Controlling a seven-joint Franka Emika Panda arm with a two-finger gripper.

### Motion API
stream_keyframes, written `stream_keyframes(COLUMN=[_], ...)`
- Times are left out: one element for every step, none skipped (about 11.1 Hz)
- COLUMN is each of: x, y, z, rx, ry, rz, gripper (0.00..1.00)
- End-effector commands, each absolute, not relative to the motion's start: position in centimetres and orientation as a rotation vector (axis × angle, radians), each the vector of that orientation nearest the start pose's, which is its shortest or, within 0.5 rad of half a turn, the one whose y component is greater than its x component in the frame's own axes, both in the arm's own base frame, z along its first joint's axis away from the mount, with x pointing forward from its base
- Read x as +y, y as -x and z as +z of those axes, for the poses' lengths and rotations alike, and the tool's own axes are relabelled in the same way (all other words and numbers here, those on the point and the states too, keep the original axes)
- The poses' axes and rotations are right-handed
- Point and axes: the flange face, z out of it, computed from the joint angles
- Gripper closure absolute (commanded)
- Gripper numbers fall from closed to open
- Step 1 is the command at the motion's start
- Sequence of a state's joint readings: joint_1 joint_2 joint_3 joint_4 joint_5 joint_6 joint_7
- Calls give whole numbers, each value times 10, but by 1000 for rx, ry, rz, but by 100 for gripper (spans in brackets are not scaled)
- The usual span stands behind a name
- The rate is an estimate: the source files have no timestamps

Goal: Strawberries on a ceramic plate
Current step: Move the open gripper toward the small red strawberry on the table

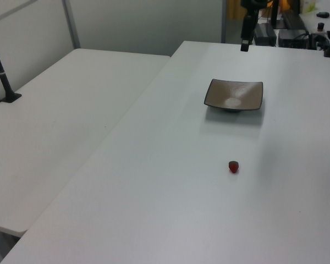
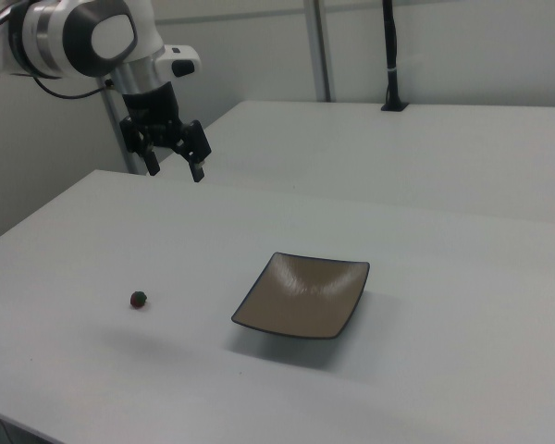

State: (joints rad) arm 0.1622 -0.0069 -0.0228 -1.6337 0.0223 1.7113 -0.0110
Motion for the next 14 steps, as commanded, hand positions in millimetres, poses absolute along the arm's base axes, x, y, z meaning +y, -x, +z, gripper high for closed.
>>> stream_keyframes(x=[84, 84, 84, 84, 84, 86, 90, 93, 99, 112, 123, 139, 157, 175], y=[-559, -559, -559, -559, -559, -559, -559, -559, -558, -556, -555, -553, -551, -549], z=[613, 613, 613, 613, 611, 610, 609, 607, 607, 608, 607, 604, 601, 595], rx=[-222, -222, -222, -222, -222, -226, -235, -235, -243, -277, -296, -332, -380, -428], ry=[3078, 3078, 3078, 3078, 3079, 3079, 3074, 3056, 3041, 3036, 3033, 3029, 3022, 3016], rz=[-154, -154, -154, -154, -149, -144, -141, -133, -130, -133, -129, -120, -110, -94], gripper=[0, 0, 0, 0, 0, 0, 0, 0, 0, 0, 0, 0, 0, 0])
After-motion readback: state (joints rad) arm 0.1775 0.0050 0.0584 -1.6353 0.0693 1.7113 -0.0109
